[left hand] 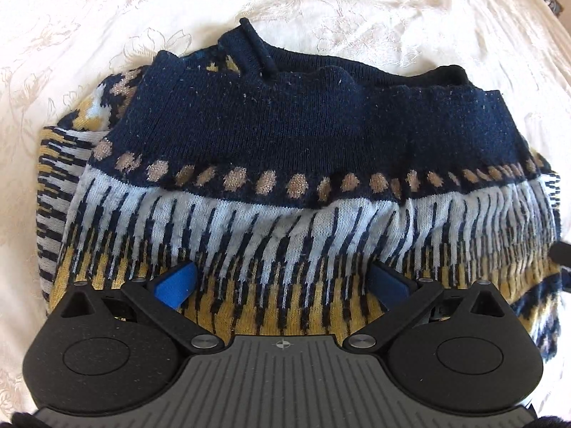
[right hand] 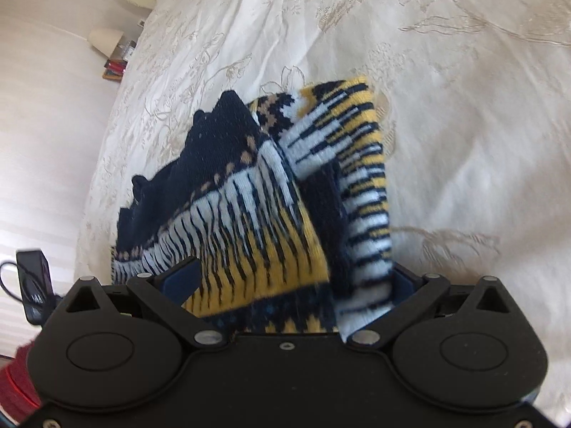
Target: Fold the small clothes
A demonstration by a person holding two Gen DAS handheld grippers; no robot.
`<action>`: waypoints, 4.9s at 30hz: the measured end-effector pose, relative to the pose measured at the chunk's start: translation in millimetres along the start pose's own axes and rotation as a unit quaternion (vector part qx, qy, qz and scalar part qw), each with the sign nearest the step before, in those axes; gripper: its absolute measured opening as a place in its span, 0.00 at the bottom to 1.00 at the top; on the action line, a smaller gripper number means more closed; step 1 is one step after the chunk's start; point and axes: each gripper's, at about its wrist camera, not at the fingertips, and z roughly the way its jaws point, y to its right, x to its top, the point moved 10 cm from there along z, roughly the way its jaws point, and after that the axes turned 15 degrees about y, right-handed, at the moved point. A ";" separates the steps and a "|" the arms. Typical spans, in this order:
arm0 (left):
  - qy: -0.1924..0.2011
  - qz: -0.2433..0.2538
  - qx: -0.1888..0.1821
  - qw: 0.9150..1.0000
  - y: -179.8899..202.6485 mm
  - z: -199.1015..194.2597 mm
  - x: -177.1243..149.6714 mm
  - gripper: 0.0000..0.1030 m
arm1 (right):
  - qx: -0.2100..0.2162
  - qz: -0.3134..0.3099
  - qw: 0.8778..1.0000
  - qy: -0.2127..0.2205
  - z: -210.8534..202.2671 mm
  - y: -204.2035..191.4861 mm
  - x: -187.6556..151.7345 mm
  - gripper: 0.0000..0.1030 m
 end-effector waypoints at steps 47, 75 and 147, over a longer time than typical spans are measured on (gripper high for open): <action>0.048 -0.045 0.014 0.998 -68.9 -115.9 -16.5 0.87 | -0.080 -0.068 0.994 -0.009 -16.1 -63.8 6.0 0.30; 0.033 -0.108 0.007 0.994 -192.5 -160.8 -93.7 0.87 | -0.072 -0.206 0.971 -0.098 109.6 -278.5 -119.0 0.30; 0.081 -0.133 -0.149 0.976 -158.4 -116.0 -15.0 0.57 | 0.005 -0.235 0.972 0.002 32.7 -220.9 -89.7 0.75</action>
